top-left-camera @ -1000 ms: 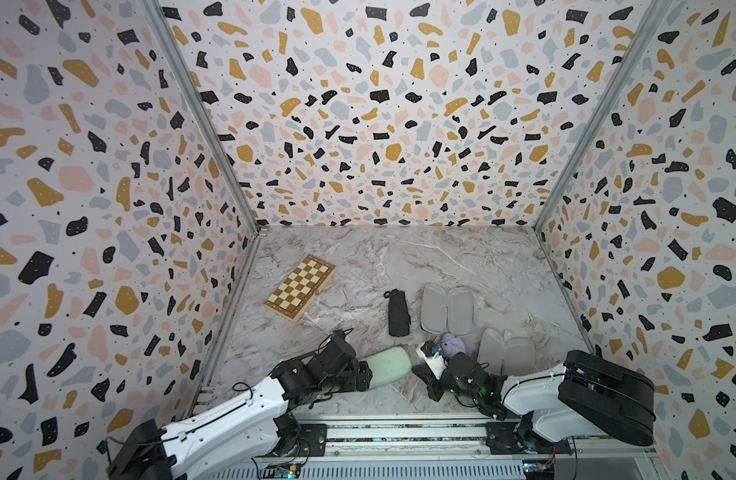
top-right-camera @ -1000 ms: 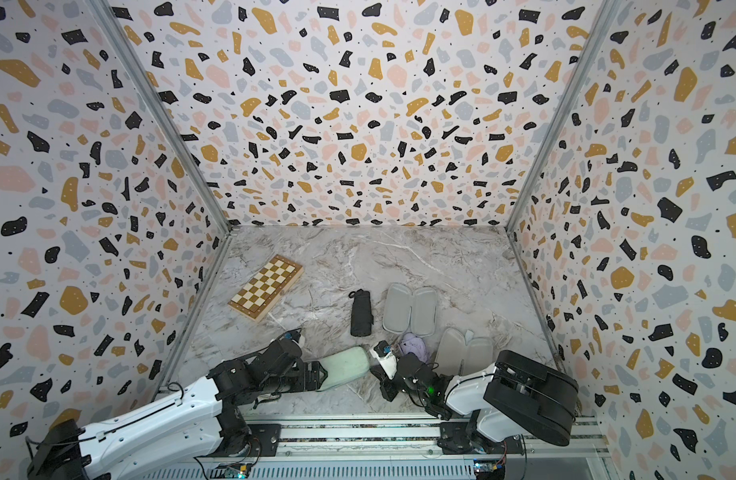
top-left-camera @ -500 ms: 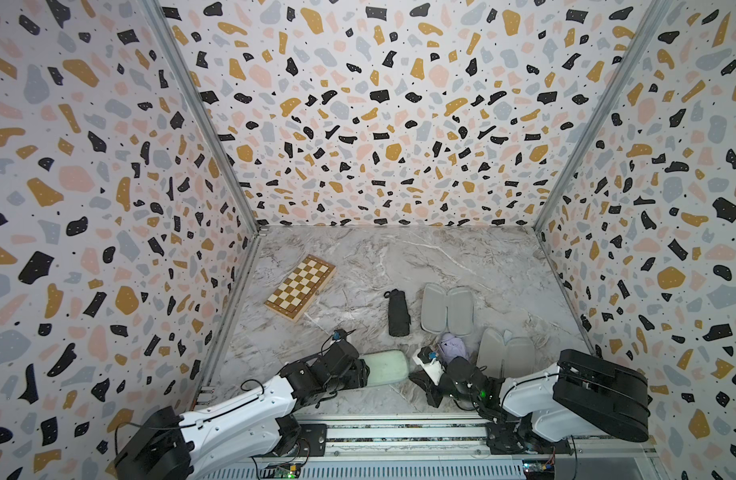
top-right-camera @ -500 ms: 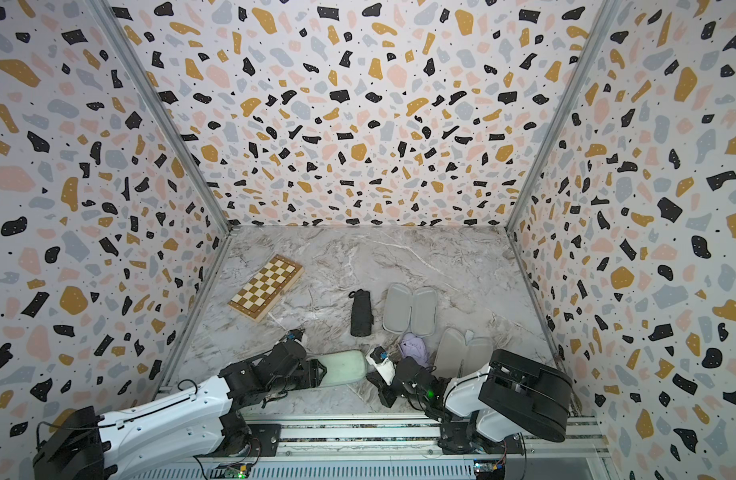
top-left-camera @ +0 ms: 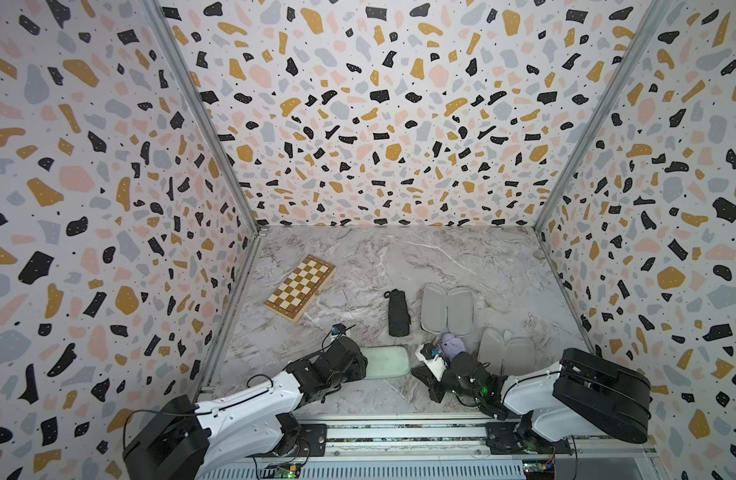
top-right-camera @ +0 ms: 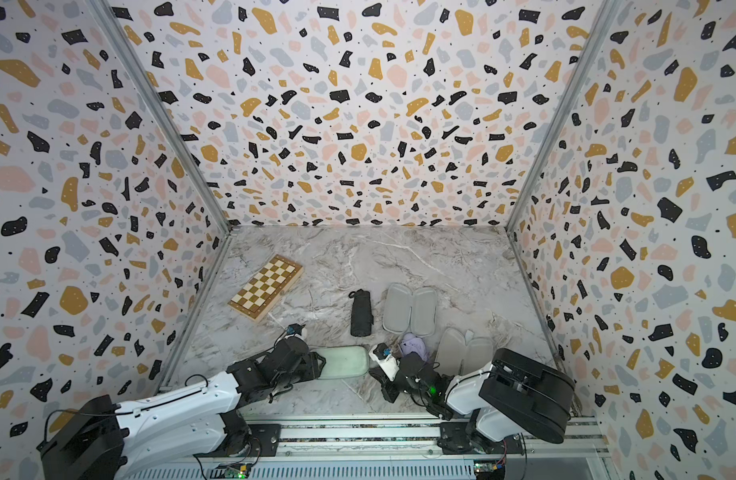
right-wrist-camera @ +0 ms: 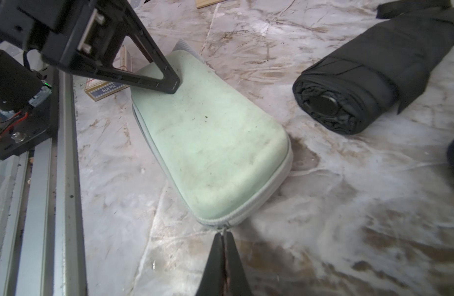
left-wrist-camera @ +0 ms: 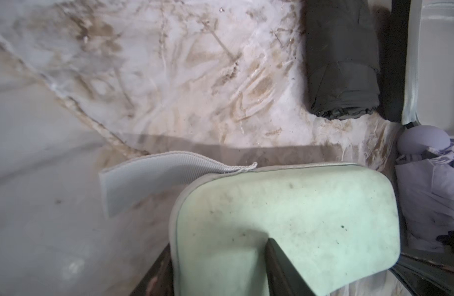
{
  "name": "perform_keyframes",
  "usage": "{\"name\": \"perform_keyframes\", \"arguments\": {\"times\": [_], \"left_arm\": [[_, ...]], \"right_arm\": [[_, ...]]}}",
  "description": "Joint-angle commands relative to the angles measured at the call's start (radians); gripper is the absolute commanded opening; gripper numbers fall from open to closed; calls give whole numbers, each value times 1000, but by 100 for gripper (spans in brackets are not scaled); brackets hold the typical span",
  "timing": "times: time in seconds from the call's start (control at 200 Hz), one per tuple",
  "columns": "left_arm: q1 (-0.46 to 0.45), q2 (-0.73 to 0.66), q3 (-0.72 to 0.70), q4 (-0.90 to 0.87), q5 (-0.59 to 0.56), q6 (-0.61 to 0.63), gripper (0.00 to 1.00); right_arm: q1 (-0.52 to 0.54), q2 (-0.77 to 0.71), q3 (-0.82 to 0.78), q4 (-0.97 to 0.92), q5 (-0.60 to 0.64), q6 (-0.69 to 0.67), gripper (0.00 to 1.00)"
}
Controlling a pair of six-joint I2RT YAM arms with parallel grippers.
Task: Put umbrellas into zippered umbrella sleeves
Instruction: Zip the zipper on the umbrella sleeve.
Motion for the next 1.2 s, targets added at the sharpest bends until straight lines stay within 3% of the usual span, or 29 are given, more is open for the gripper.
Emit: {"name": "perform_keyframes", "arguments": {"times": [0.0, 0.345, 0.691, 1.016, 1.196], "left_arm": [[14, 91, -50, -90, -31, 29, 50], [29, 139, -61, -76, -70, 21, 36], [31, 155, -46, -54, -69, 31, 36], [30, 163, -32, -95, -96, 31, 35], [29, 171, -32, -103, -112, 26, 27]], "right_arm": [[-19, -15, 13, 15, -3, -16, 0], [-54, -11, 17, -8, 37, -6, 0], [-108, 2, 41, -5, -37, -26, 0], [-2, -29, 7, -16, 14, 11, 0], [17, -30, -19, -7, 30, 61, 0]]}}
